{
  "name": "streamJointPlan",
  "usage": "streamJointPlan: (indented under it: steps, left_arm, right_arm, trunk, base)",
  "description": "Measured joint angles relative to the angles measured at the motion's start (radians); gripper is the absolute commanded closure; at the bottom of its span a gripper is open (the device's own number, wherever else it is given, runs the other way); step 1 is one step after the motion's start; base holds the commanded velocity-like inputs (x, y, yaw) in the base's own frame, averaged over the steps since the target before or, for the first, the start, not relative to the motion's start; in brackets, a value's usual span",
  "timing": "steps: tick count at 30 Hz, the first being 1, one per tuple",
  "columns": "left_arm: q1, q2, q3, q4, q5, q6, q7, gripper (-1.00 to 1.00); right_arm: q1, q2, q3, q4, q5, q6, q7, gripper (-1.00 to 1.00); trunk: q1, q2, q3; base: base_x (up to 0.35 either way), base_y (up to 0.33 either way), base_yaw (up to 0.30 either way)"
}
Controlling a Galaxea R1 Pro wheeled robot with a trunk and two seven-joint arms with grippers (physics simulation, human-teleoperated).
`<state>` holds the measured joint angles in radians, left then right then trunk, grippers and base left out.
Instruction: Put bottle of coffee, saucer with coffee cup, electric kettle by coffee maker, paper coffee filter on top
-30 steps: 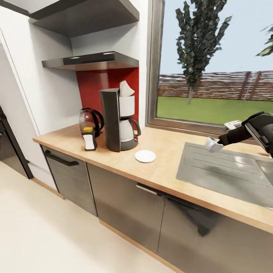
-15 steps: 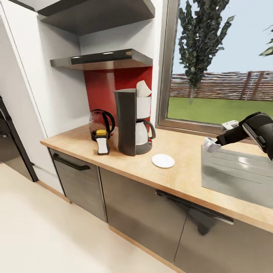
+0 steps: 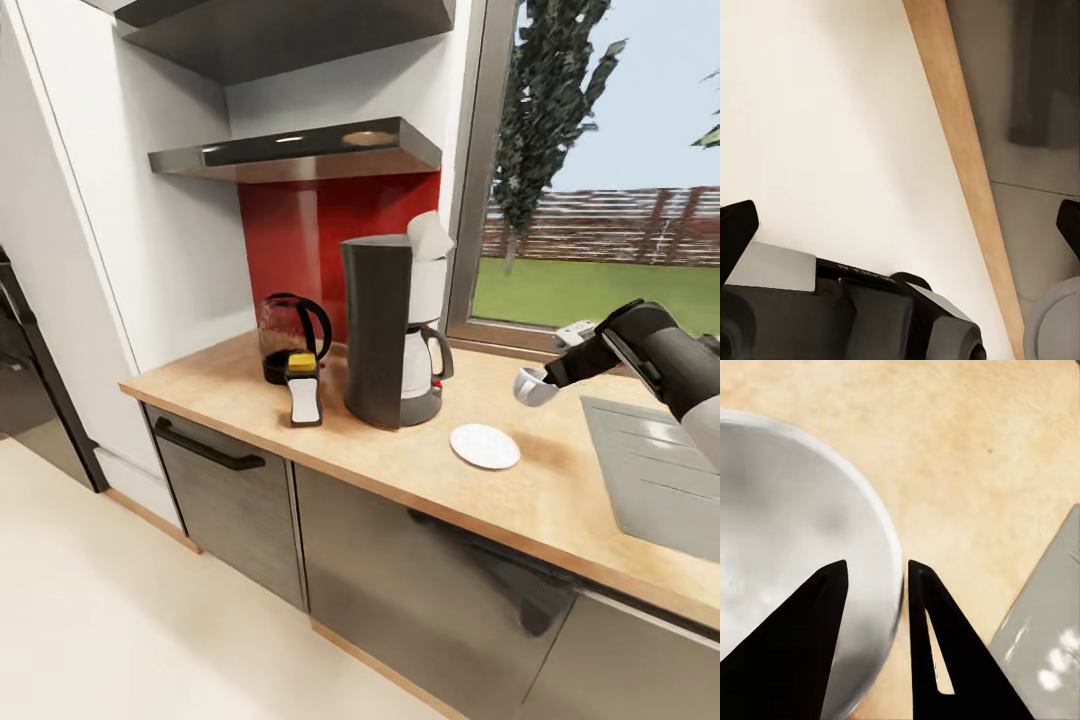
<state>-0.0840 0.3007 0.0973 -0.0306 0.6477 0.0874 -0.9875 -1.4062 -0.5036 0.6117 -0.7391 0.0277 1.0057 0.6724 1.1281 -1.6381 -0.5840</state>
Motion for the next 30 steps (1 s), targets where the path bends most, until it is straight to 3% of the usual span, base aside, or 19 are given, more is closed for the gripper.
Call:
streamJointPlan:
  steps: [2,7,13,17,24,25,30]
  left_arm:
    - [0.0,0.0,0.0,0.0,0.0,0.0,0.0,-1.0]
    - [0.0,0.0,0.0,0.0,0.0,-0.001,0.0,-1.0]
    - [0.0,0.0,0.0,0.0,0.0,-0.001,0.0,-1.0]
    - [0.0,0.0,0.0,0.0,0.0,-0.001,0.0,-1.0]
    - [0.0,0.0,0.0,0.0,0.0,-0.001,0.0,-1.0]
    - [0.0,0.0,0.0,0.0,0.0,-0.001,0.0,-1.0]
    - [0.0,0.0,0.0,0.0,0.0,-0.001,0.0,-1.0]
  right_arm:
    - [0.0,0.028,0.041,-0.001,0.04,0.002,-0.002,1.0]
    - [-0.001,0.04,0.057,0.0,0.061,0.001,-0.004,1.0]
    - [-0.001,0.041,0.062,-0.004,0.063,0.001,-0.002,1.0]
    - [-0.001,0.04,0.081,-0.059,0.058,0.002,-0.001,1.0]
    - [0.001,0.041,0.138,-0.131,0.059,0.001,0.055,1.0]
    - [0.001,0.04,0.166,-0.135,0.056,0.003,0.064,1.0]
    - [0.001,0.04,0.191,-0.136,0.056,0.001,0.07,1.0]
  trunk:
    - [0.0,0.0,0.0]
    - [0.0,0.0,0.0]
    - [0.0,0.0,0.0]
    - [0.0,0.0,0.0]
    - [0.0,0.0,0.0]
    - [0.0,0.0,0.0]
    - [0.0,0.0,0.0]
  base:
    - [0.125,0.175,0.0]
    - [0.039,0.054,0.0]
    - [0.005,0.007,0.0]
    - [0.001,0.001,0.0]
    - [0.0,0.0,0.0]
    - [0.0,0.0,0.0]
    - [0.0,0.0,0.0]
